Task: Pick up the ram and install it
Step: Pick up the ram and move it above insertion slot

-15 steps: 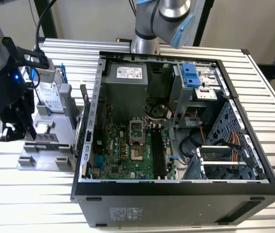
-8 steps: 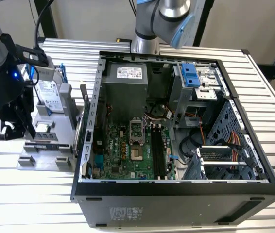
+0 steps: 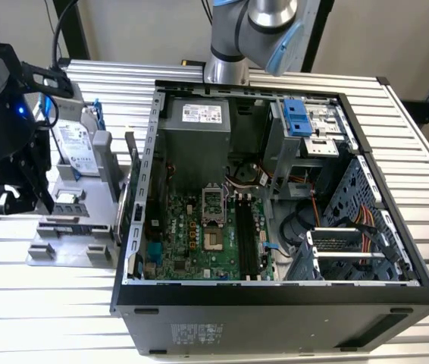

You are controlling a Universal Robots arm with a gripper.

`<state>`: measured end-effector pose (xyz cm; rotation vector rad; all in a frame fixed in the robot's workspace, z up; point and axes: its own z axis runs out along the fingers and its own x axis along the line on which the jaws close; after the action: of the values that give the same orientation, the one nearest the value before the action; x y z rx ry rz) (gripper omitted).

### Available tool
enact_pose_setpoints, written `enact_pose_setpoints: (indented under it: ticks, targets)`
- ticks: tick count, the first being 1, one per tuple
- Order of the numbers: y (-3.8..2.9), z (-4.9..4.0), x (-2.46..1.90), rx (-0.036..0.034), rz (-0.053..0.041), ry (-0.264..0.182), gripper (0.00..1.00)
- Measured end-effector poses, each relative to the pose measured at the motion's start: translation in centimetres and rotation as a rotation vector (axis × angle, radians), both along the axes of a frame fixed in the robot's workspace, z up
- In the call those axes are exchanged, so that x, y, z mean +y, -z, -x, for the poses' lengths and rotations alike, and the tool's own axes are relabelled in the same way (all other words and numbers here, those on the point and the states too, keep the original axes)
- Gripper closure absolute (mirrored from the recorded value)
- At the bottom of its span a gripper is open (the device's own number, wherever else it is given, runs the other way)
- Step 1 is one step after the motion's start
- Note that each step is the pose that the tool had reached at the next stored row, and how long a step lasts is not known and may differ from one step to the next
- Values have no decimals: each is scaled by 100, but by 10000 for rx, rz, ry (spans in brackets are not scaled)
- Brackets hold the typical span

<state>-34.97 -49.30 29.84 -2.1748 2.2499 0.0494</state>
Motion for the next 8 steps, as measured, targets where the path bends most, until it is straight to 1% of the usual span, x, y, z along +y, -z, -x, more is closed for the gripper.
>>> enact_pose_setpoints:
  ticks: [8]
  targets:
    - [-48, 0, 0, 0, 0, 0, 100]
